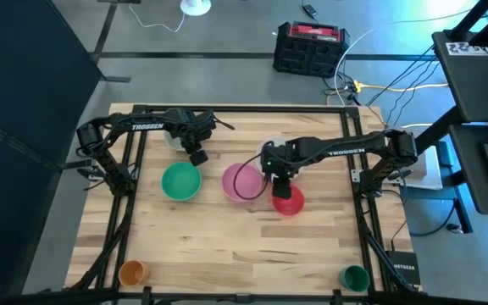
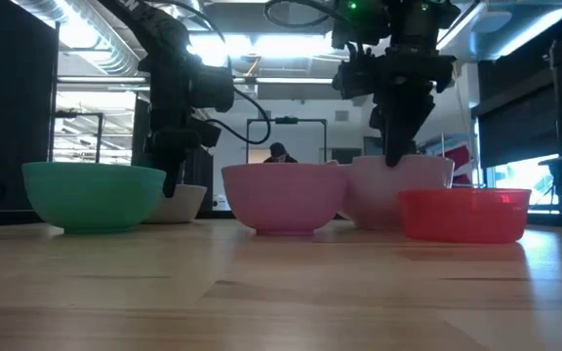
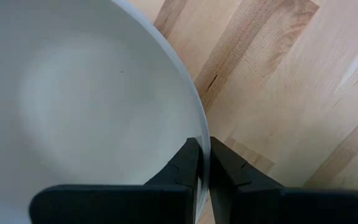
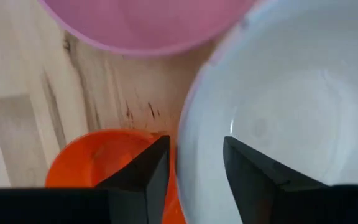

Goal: Nest bowls inside each other
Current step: Stack the left white bowl on top of the right white bowl

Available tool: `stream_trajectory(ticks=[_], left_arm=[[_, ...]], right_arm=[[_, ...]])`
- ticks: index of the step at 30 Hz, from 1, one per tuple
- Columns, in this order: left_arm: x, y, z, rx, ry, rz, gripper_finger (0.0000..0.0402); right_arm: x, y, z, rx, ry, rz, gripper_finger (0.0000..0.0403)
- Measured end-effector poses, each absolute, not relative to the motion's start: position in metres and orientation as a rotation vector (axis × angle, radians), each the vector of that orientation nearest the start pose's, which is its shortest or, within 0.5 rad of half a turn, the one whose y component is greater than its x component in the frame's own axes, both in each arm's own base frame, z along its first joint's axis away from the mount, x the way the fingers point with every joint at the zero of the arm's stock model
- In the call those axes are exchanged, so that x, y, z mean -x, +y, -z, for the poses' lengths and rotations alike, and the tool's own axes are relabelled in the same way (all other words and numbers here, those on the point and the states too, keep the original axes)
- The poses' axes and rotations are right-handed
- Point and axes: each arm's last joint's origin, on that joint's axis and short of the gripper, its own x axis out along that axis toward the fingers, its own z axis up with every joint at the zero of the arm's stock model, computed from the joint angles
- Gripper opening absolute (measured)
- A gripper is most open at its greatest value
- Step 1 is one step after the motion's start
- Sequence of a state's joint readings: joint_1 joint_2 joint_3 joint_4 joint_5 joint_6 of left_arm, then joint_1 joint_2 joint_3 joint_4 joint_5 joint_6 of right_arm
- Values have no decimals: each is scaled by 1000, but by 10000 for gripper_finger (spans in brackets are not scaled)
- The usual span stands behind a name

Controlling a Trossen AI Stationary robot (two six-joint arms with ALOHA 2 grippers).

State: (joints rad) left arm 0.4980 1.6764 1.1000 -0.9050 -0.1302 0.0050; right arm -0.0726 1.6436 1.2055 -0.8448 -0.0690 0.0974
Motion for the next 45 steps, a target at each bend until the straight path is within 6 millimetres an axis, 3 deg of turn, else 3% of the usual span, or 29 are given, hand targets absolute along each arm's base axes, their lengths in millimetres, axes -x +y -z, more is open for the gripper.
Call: stream_trajectory(ticks=[16,21,24,29,45], left_arm=[[-257,144,-187,277,1476,-509,1],[-257,144,-187,277,1475,-510,1],[-257,144,-187,276,1474,-509,1],[-267,143,-202,244,1428,-492,0],[-303,111,-312,-83,1334,-278,1]], right_arm=[[-318,-24,-339,-116,860,142,138],[-303,-28,-398,-94,559,204,138],[-289,-28,-420,-82,460,237,138],[-271,-29,-429,-75,459,277,138],[-223,-71,-449,-89,407,500,138]])
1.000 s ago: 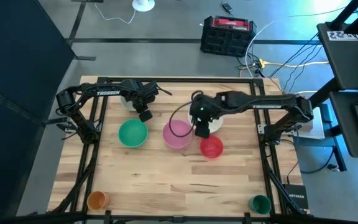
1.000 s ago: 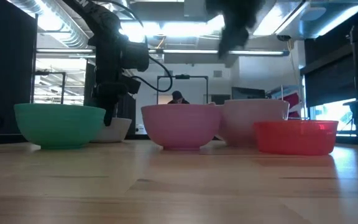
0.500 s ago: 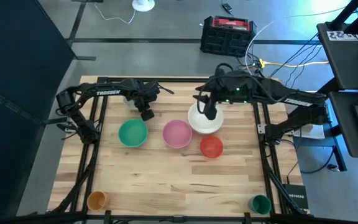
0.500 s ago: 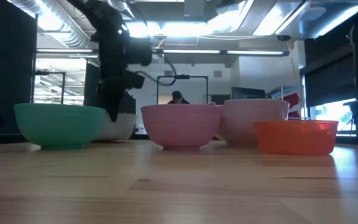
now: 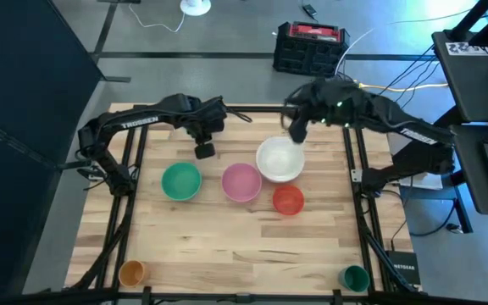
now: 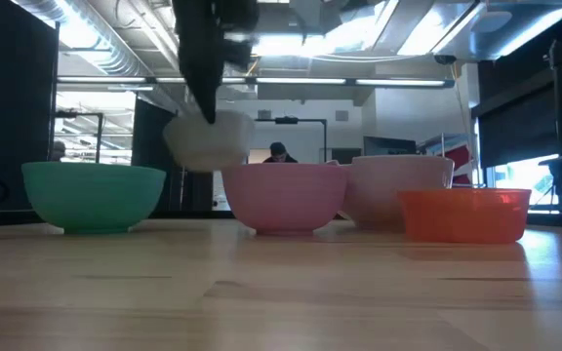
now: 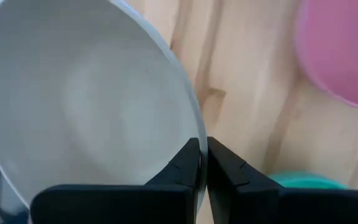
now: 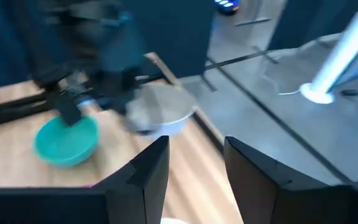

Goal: Nest bowls inside each other
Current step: Stack the left white bowl on top of the right white bowl

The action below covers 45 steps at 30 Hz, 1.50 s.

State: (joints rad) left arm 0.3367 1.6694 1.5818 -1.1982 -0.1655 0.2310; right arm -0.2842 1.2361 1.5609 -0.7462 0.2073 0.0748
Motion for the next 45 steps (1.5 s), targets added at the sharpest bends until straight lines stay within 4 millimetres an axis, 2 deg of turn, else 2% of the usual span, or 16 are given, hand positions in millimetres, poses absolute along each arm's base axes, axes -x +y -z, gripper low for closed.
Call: stream_trajectory(ticks=[5,13,32,38,45], left_arm=[[-307,91,-336,-214,1317,-160,1],[-319,57,-345,-478,1243,46,0],[-353,22,-343,-1005,1017,312,0],[-377,26,-332,-987,951,249,0],[-401,32,-302,-964,985,271,0]], right_arm=[[-196,-87,-459,-104,355,590,138],[-159,-105,-470,-148,294,654,138],[-150,-111,-464,-228,341,597,138],[-150,-110,-464,-243,342,562,138],[-150,-110,-463,-247,345,547,138]])
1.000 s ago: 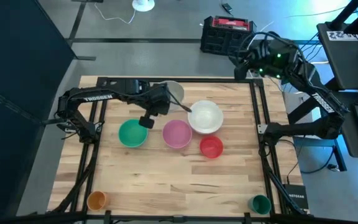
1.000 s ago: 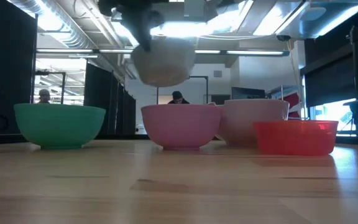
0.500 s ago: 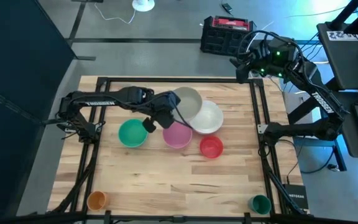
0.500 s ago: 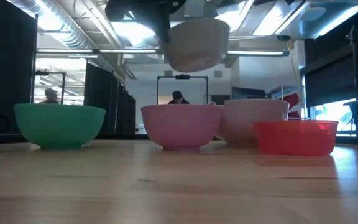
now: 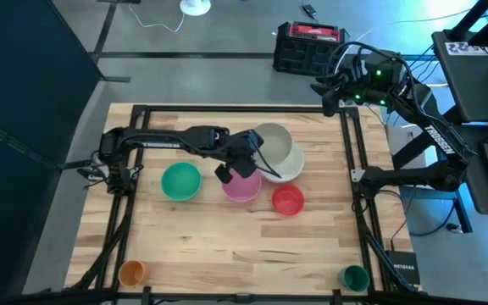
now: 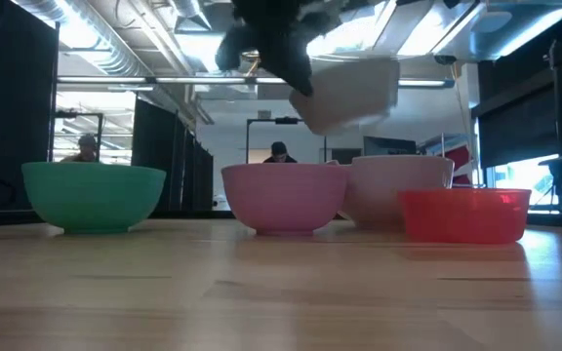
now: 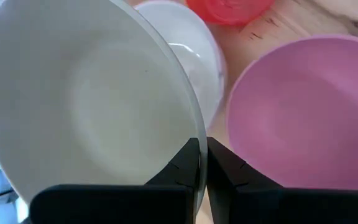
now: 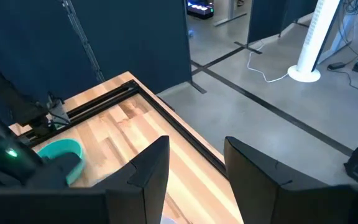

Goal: Nest bowls inside each other
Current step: Stack the left white bowl on top of the right white bowl

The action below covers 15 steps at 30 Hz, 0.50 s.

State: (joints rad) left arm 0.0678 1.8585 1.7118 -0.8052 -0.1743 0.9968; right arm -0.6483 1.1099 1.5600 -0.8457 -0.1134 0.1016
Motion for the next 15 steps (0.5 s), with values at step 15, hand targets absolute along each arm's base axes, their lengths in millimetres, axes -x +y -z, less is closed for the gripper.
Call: stream_trajectory(ticks=[15], left_arm=[[-440,36,-279,-959,964,334,0]], right_arm=[[-149,-109,-460,-258,379,533,138]])
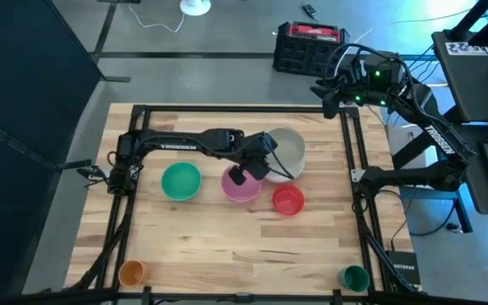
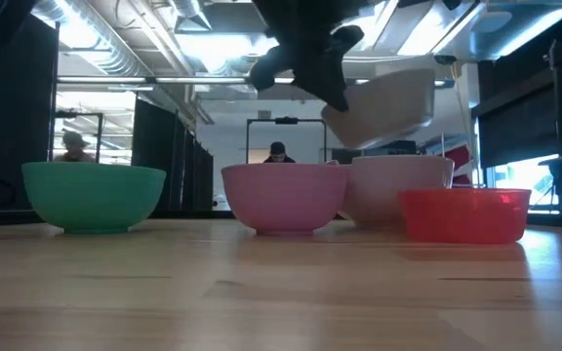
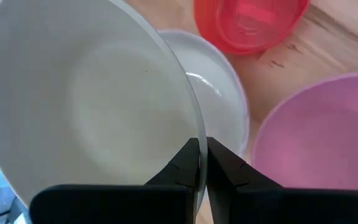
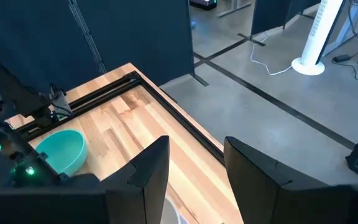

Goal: Nest bowls inside each other
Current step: Stack the left white bowl on top of the right white bowl

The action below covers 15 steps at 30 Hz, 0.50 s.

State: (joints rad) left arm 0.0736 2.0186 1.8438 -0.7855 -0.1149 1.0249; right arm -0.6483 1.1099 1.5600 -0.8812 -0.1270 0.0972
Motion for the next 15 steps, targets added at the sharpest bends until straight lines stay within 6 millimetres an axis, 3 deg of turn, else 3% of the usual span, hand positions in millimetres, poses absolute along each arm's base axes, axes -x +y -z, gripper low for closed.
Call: stream_trajectory(ticks=[7,15], left_arm=[[-449,38,-262,-946,1003,363,0],[-450,45,-258,-866,1008,366,0]], right_arm=[[-149,-108,-459,-265,392,521,138],[-149,-108,-459,-258,394,515,138]])
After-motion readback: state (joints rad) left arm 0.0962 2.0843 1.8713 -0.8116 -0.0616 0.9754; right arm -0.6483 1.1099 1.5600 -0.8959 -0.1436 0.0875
